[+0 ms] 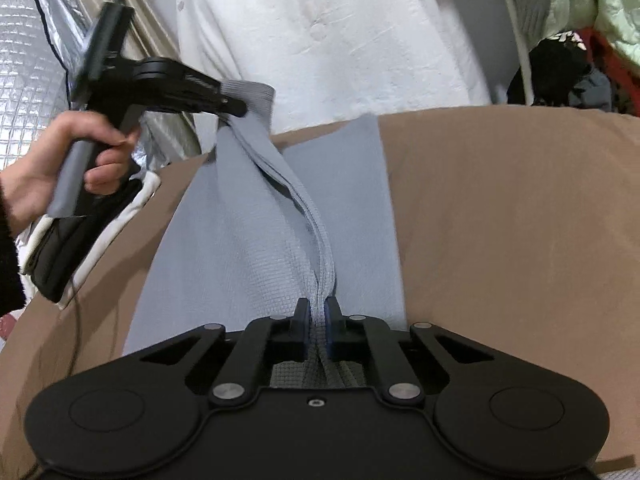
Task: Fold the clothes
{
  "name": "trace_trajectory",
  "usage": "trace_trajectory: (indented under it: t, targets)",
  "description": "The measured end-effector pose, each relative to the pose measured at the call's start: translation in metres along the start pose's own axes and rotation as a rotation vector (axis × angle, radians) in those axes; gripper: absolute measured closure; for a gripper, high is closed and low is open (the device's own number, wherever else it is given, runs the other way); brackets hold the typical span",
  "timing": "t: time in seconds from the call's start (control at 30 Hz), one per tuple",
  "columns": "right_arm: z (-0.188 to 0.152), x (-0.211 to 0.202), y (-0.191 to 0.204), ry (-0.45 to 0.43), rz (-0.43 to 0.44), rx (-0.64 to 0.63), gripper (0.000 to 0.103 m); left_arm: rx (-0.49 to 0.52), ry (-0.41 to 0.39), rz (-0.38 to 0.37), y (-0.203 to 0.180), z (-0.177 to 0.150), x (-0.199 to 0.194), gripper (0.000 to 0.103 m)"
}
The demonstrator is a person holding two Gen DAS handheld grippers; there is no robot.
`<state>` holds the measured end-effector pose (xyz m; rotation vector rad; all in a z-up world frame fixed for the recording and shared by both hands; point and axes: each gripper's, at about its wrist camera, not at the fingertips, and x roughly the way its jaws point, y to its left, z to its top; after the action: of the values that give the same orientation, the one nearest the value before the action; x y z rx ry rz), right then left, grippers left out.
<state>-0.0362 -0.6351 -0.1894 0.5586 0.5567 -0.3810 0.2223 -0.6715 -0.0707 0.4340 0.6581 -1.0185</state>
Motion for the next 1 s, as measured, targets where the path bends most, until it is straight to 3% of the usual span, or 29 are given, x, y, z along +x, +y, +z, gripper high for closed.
trace_trajectory:
  t: [0.3, 0.6, 0.73, 0.87, 1.0]
  targets:
    - [0.000, 0.025, -0.013, 0.094, -0.066, 0.116, 0.094, -0.032, 0.067, 0.027, -0.018, -0.008, 0.064, 0.092]
    - [0.001, 0.026, -0.020, 0.099, -0.046, 0.162, 0.094, -0.091, -0.027, -0.113, -0.005, 0.004, 0.042, 0.092]
    - [0.000, 0.025, -0.023, 0.095, -0.036, 0.180, 0.094, -0.114, 0.000, -0.144, -0.006, 0.012, 0.047, 0.096]
    - [-0.004, 0.022, -0.029, 0.080, -0.018, 0.210, 0.087, -0.055, 0.028, -0.133, -0.024, 0.016, 0.053, 0.097]
    - [-0.004, 0.016, -0.033, 0.025, -0.006, 0.247, 0.087, -0.146, -0.015, -0.189, -0.032, 0.030, 0.052, 0.097]
